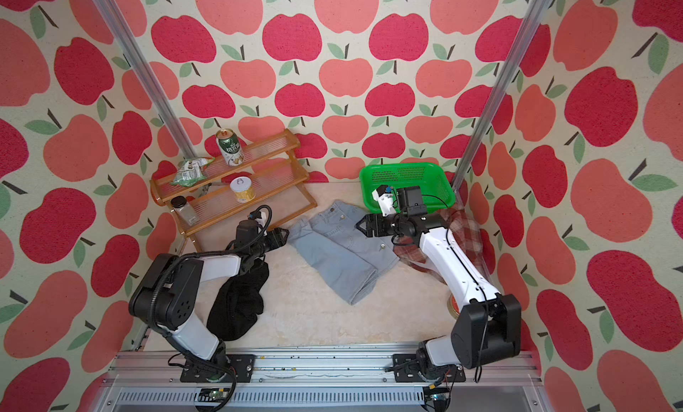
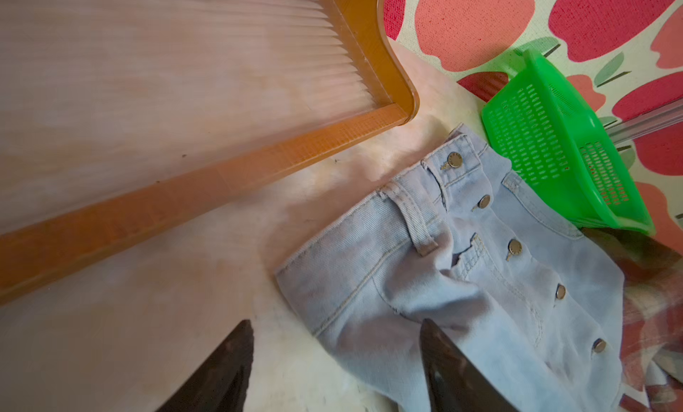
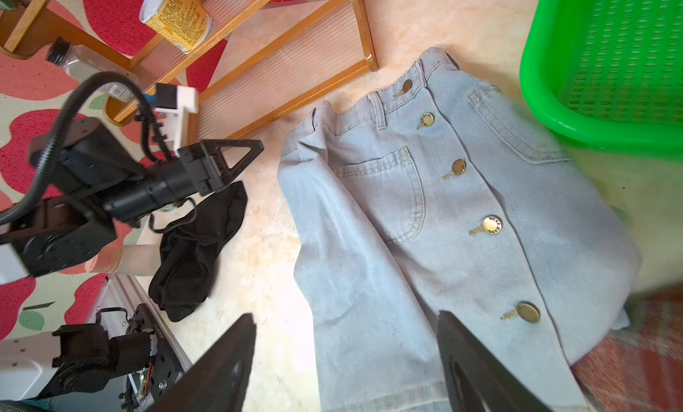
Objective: Roll up the skirts
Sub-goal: Move the skirt to the center of the board, then flatten out the skirt at the center of the board.
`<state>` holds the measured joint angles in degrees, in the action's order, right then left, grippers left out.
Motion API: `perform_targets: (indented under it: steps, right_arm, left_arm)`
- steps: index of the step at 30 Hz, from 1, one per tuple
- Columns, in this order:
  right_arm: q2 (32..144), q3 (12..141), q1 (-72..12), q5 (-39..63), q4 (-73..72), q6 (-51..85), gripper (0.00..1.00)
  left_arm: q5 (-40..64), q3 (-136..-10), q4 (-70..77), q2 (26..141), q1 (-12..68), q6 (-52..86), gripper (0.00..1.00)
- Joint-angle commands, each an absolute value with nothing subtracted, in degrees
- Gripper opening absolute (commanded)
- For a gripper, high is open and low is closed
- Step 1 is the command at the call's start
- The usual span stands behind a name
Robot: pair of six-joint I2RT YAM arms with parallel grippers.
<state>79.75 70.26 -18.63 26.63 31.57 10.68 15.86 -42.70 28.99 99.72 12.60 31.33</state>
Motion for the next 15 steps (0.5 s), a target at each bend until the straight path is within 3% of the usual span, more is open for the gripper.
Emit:
perform_targets:
  steps: [1, 12, 15]
  right_arm:
    - [76.14, 67.98, -18.26, 27.51, 33.53, 10.25, 0.80]
    - [74.03, 63.91, -18.10, 26.04, 33.69, 11.15, 0.79]
    - [74.16, 62.72, -19.08, 25.60, 32.79, 11.50, 0.78]
  left_arm:
    - [23.11, -45.97, 33.55, 104.49, 11.84, 35.92, 0.70]
    - [19.98, -47.91, 31.55, 108.78, 15.21, 34.15, 0.67]
    - [18.73, -47.51, 31.03, 109.64, 15.59, 33.37, 0.53]
